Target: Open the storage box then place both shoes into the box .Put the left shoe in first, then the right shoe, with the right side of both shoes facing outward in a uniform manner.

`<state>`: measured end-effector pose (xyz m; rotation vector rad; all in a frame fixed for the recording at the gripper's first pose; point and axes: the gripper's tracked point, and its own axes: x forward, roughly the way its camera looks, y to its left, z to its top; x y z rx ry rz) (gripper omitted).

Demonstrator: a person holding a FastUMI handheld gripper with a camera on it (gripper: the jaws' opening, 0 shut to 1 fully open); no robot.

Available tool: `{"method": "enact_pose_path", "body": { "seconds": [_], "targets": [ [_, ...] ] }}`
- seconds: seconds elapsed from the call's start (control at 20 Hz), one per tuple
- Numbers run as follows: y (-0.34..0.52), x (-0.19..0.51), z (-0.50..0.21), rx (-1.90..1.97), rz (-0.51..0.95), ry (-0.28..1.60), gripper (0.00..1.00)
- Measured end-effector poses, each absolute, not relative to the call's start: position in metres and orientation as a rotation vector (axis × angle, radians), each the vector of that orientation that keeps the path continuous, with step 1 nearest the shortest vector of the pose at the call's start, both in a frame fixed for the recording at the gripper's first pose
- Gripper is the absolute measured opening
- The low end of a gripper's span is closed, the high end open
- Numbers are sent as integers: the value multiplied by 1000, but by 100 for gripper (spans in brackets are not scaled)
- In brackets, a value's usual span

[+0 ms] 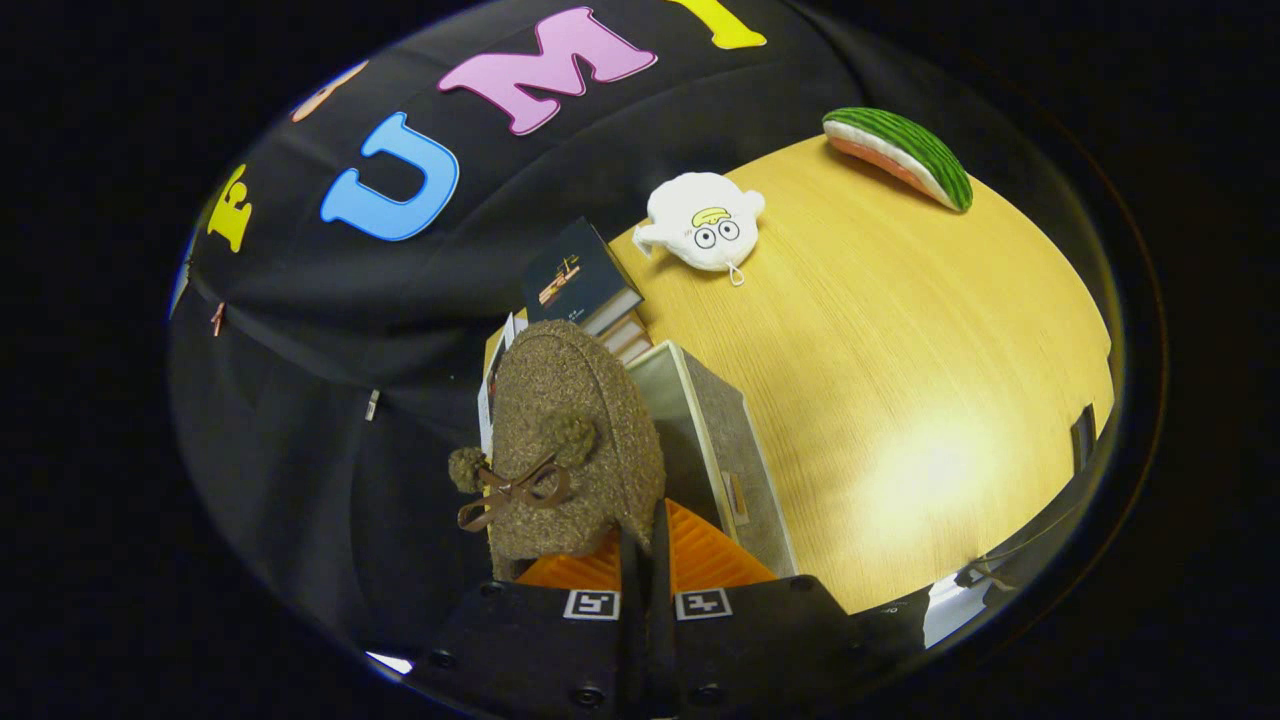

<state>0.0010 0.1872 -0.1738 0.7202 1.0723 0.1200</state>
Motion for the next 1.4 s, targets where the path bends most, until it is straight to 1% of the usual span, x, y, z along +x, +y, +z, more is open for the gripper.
{"method": "enact_pose_path", "body": {
  "seconds": [0.25, 0.3, 0.4, 0.45, 0.5, 0.55, 0.7, 0.9, 1.1, 1.3, 1.4],
  "targets": [
    [190, 2, -181, 679, 97, 1080, 7],
    [192, 3, -181, 676, 99, 1084, 9],
    [195, 2, -179, 684, 112, 1083, 9],
    [197, 1, -178, 685, 124, 1086, 11],
    [201, 1, -174, 696, 140, 1084, 24],
    [207, 0, -165, 722, 166, 1076, 34],
    [205, 7, -138, 704, 215, 1001, 99],
    [176, 16, -111, 539, 224, 881, 98],
    [147, 22, -88, 476, 214, 781, 98],
    [107, 32, -77, 396, 191, 695, 98],
    [92, 37, -69, 334, 203, 638, 98]
  ]
}}
